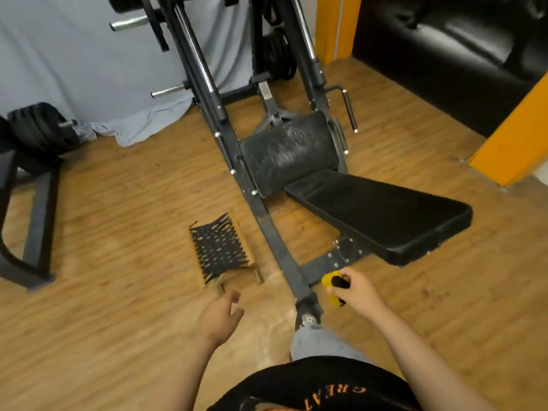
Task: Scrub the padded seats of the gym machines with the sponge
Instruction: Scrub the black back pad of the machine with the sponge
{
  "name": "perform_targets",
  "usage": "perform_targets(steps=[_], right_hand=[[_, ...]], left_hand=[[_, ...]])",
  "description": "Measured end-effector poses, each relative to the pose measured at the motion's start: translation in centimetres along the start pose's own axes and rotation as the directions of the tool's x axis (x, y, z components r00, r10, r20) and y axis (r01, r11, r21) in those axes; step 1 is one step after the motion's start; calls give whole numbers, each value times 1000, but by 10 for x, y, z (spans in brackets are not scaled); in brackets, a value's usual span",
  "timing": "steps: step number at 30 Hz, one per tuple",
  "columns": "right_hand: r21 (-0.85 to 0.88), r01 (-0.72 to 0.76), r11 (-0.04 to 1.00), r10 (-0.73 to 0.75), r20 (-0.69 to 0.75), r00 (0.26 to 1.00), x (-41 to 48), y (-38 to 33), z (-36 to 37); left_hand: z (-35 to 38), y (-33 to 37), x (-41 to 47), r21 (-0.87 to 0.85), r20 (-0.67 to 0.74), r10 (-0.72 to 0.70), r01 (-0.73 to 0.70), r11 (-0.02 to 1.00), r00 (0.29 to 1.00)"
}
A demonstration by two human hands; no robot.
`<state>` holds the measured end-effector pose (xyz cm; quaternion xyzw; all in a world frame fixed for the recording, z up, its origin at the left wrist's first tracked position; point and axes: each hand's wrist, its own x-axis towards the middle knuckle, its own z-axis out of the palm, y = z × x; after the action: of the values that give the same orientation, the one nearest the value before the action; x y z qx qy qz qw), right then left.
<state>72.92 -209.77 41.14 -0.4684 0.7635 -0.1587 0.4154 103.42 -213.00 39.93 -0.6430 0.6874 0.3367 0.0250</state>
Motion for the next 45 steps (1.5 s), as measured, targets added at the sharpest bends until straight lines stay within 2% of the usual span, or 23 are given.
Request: perform_targets(steps=[3, 8, 12, 16, 25, 32, 38, 43, 45], right_hand=[[-30, 42, 999, -44, -57, 997, 68, -40, -48], [27, 118, 993, -114, -106, 988, 141, -99, -99], [72, 96, 993, -87, -120, 989, 177, -112, -106], [80, 28, 996, -22, -72, 997, 203, -110, -98], [108, -149, 983, 158, -84, 984, 324, -140, -72], [170, -106, 980, 127, -119, 985, 469, -218, -57], [137, 86, 987, -57, -199, 978, 601, -267, -44], [152, 254, 955, -198, -309, 930, 692, -262, 1], [161, 297, 941, -219, -379, 899, 716, -254, 20]], left_hand=[[-61, 31, 71, -52, -91, -9, 4, 999, 996], [-121, 91, 150, -103, -183, 64, -84, 991, 981], [-125, 116, 195, -87, -118, 140, -151, 985, 983], [-125, 125, 235, -54, -28, 177, -178, 982, 984], [-168, 100, 396, -39, 132, 203, -200, 979, 970], [-231, 89, 556, 79, 160, 303, -318, 945, 939], [-255, 79, 693, 89, -36, 384, -380, 921, 923], [-211, 38, 771, -25, -290, 391, -416, 909, 873], [-187, 21, 795, -51, -343, 409, -451, 891, 846]])
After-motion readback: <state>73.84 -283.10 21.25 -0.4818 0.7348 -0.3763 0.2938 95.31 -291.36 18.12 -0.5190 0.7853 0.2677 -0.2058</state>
